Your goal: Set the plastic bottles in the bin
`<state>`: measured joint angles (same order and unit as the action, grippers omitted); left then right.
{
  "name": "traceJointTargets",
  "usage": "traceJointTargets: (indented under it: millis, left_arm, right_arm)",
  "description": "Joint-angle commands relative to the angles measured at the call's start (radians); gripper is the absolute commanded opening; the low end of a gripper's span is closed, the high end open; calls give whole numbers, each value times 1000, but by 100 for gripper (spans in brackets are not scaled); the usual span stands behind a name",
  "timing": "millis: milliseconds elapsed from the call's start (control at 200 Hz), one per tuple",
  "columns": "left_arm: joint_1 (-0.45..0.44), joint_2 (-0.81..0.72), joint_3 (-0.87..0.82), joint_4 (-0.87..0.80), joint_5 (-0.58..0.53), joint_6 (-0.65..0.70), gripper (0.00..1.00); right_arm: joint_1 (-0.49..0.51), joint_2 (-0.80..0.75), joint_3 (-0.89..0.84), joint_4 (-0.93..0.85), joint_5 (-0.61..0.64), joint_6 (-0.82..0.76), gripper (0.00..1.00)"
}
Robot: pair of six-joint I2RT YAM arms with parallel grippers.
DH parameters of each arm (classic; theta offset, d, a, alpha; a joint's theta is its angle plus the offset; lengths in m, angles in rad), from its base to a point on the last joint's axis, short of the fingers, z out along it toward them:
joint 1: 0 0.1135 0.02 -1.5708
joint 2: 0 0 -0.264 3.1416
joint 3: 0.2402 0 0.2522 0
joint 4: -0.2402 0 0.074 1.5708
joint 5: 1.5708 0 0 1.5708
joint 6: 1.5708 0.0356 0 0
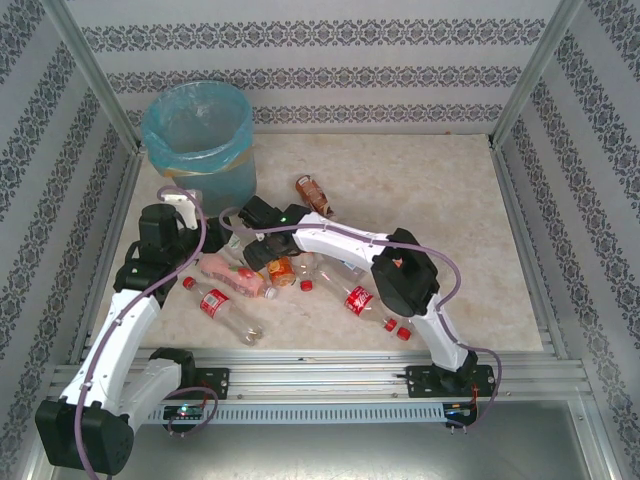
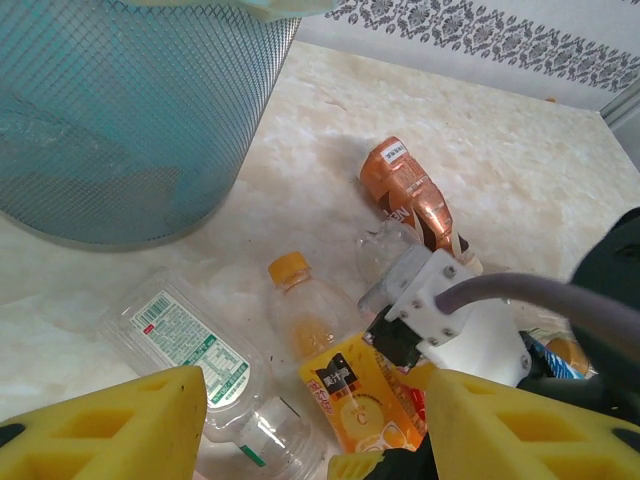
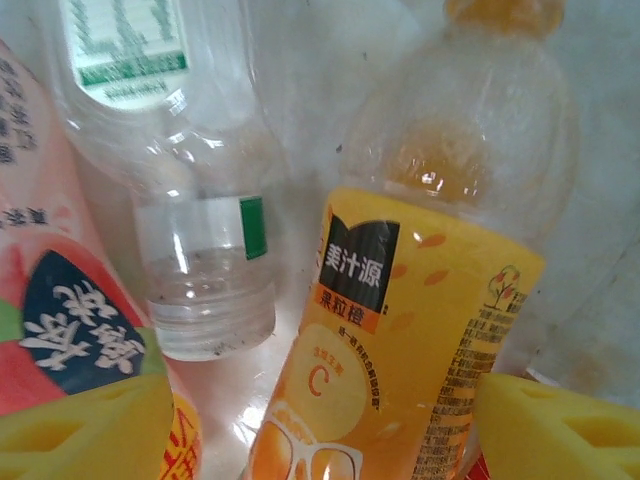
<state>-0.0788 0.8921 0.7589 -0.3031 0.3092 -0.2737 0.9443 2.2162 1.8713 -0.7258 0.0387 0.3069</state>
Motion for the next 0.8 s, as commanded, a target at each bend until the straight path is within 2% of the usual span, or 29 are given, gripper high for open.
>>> traceJointTargets:
  millis: [0,130,240,545,794]
  left_arm:
    - [-10,-11,-5,36,-14,-1,60]
    - [-9,-8,-6,38,-8,-3,61]
    - [-10,5,-4,43,-8,2,61]
    - [-10,25,1,58,10,-2,61]
    - [-10,32,24,49,11,7,61]
  right_arm:
    - [-5,41,62,-79,45,19,79]
    - [-16,70,73,-81,39,21,81]
    - [-34,95,82,-74,-2,31,76]
    - [-51,132,118,-84,-1,5,73]
    - [-61,73,107,-89,-9,1,61]
